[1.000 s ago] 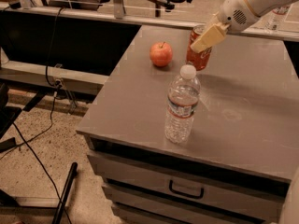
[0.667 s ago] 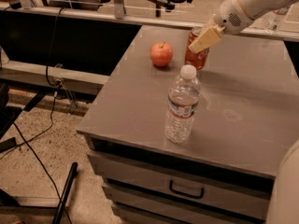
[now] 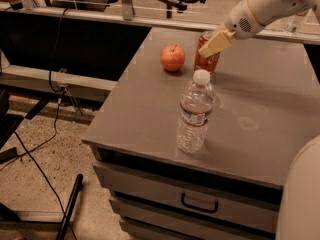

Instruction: Move coke can near apple

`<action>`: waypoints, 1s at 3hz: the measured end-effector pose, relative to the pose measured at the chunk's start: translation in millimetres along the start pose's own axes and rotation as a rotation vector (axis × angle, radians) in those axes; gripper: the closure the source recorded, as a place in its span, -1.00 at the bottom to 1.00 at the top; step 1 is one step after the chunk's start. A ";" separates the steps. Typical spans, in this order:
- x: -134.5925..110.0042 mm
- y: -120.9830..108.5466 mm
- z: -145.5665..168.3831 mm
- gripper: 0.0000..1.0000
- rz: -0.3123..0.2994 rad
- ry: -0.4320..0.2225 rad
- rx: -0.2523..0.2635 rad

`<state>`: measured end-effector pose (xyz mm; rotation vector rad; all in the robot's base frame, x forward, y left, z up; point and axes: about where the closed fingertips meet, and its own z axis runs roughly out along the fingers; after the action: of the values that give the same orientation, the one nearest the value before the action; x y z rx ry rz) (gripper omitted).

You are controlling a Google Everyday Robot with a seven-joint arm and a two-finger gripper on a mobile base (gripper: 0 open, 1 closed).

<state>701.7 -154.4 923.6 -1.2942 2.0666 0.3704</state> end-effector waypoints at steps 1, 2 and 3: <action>-3.7 -1.1 3.9 0.00 -0.008 -0.002 0.007; -3.7 -0.7 7.4 -0.46 -0.009 -0.005 0.007; -2.7 1.0 9.6 -0.90 -0.008 -0.008 0.000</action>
Offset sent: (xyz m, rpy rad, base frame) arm 0.0031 0.0037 -0.0005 -0.0001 -0.0222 -0.0038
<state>705.3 -146.7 918.2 -1.2986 2.0536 0.3717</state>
